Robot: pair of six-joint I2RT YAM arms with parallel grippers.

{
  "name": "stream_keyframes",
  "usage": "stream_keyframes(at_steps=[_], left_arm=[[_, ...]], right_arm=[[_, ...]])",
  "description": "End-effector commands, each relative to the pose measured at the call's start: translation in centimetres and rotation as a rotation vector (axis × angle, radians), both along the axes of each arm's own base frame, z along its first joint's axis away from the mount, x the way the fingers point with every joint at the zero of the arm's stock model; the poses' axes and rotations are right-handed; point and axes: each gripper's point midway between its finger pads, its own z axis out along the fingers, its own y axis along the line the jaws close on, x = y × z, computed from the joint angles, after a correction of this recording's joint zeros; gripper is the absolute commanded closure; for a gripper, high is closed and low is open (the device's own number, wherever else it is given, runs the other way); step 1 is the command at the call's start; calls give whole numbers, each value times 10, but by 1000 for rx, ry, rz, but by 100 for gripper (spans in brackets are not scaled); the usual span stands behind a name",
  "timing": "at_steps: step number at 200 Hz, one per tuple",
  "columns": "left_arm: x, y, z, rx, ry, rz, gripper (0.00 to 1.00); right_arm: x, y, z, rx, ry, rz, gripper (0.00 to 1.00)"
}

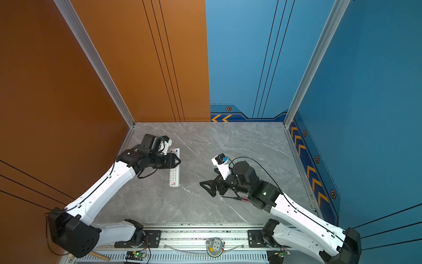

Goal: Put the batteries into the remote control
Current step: 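Lower the remote onto the table with the left gripper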

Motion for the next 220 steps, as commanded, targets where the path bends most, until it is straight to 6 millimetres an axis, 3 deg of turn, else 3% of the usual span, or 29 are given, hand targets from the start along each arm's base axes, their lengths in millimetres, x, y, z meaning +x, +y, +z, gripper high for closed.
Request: stream_keyframes(at_steps=[1,113,170,220], left_arm=[[6,13,-2,86,2,15,90],[16,29,-80,256,161,50,90],[25,28,-104,283,210,53,89],[29,28,-132,322,283,36,89]], right_arm=[[0,-2,-9,-48,-13,-7,0],[6,11,-32,-128,-5,-17,0],[2,23,-42,-168,-13,2,0],[1,18,-46,-175,-17,-13,0]])
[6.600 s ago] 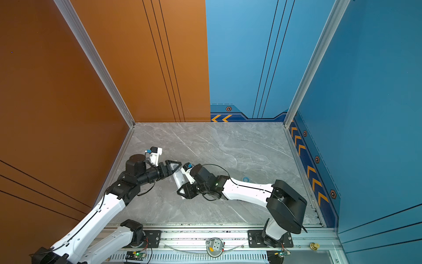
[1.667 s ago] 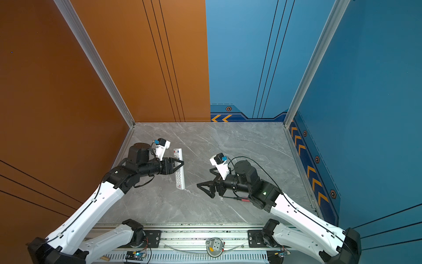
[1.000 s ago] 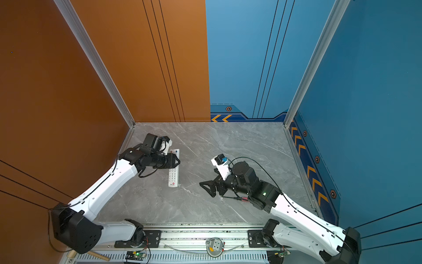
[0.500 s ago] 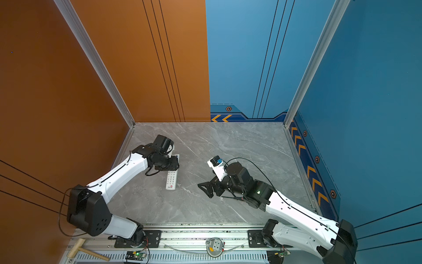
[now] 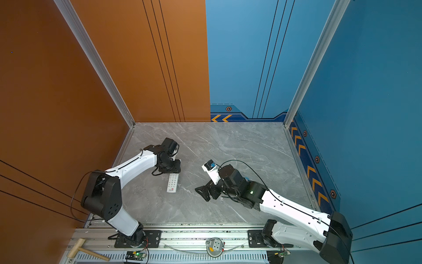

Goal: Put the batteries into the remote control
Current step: 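Lower the remote onto the table with the left gripper, then open the left gripper to release the remote and lift away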

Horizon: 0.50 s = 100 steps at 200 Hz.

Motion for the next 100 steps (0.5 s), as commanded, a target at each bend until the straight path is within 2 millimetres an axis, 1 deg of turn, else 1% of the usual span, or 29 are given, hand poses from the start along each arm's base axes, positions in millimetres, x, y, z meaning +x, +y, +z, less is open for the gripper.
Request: stream_keyframes(at_steps=[1,54,100], left_arm=[[8,4,-6,28,9,-5,89],[6,6,-29,60,63,1,89],[5,9,-36,86,72,7,87]], right_arm=[[1,-5,2,-8,-27,-20,0],[-1,-16,-2,-3,-32,-43,0],[-1,-17,-1,-2,-37,-45,0]])
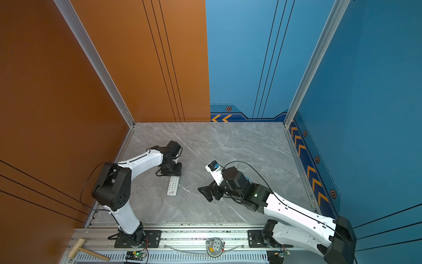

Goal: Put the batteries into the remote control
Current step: 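Open the left gripper to release the remote and lift away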

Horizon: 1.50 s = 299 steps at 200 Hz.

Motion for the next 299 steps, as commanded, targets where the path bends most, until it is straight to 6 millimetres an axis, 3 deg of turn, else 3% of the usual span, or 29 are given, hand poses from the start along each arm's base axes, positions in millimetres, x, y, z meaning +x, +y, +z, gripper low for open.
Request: stream_keyframes(at_steps=[1,65,172,239,299], left_arm=[[7,5,-2,32,-13,2,87],[8,8,-14,60,10,0,83],[7,9,-26,63,24,10,67],[9,9,-19,46,7,18,52],[13,11,-7,26,-24,30,24]], right_arm=[[1,-5,-3,-14,-9,-16,0],[1,-11,-2,-15,-16,-24,0],[3,-14,4,-12,-28,-32,0],[4,-18,5,-14,-33,-41,0],[5,-25,10,-18,-51,-66,0]])
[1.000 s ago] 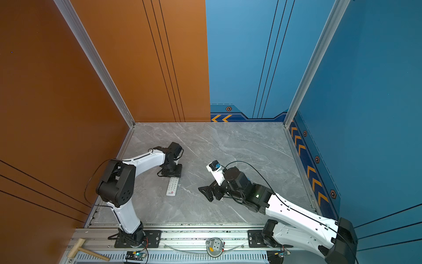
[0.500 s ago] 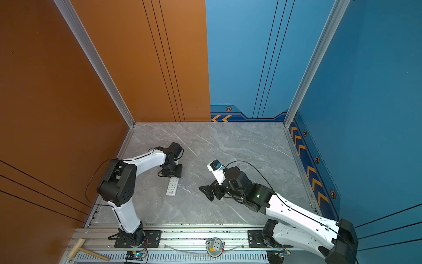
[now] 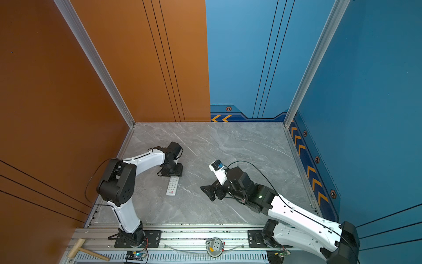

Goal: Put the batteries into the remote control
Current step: 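Open the left gripper to release the remote and lift away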

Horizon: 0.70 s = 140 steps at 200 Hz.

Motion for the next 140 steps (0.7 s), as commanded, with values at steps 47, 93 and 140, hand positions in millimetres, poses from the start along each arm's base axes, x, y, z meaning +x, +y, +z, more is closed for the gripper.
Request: stream_keyframes(at_steps=[47,93,140], left_arm=[[3,2,34,-48,-90,13,6],[-13,8,66,-54,-188,9,2],[-29,32,103,-2,-364,-30,2]], right_arm=[[7,-18,0,-35,-24,-71,0],[32,-57,-1,-38,-4,-258,0],[66,-134,3,-38,-12,-566,0]])
